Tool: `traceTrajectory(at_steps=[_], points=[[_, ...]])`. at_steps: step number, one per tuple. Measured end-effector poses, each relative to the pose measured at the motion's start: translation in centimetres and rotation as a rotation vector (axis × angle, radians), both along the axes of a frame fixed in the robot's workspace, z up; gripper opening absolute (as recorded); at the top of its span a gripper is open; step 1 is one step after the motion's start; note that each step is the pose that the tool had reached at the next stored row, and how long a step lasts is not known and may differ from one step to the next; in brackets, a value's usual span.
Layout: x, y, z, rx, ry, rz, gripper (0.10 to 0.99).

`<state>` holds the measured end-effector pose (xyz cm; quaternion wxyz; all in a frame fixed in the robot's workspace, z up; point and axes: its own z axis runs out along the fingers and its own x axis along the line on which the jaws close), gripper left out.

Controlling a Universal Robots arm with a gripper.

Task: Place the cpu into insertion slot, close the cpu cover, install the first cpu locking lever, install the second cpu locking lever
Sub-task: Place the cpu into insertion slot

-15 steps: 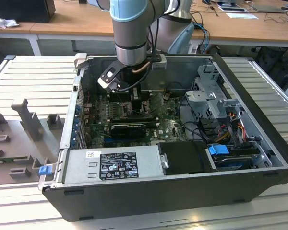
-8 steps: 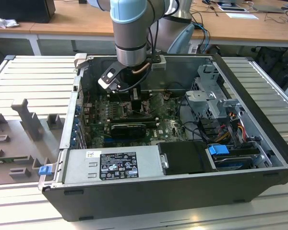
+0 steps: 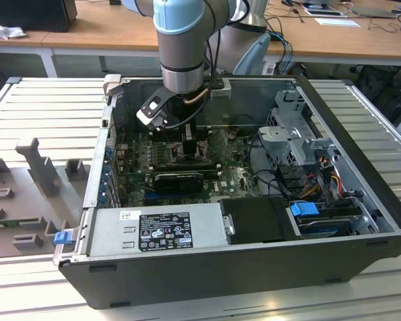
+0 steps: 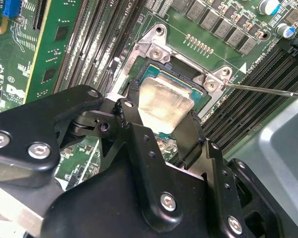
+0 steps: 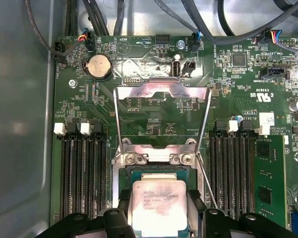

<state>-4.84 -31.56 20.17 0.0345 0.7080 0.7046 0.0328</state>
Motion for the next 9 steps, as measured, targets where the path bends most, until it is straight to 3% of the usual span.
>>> traceTrajectory(at_steps=[7,9], points=[[0.00,0.00,-0.02,0.000,-0.0001,0.000,0.529],[0.00,0.01,-0.03,0.000,-0.0002,0.000,0.604]])
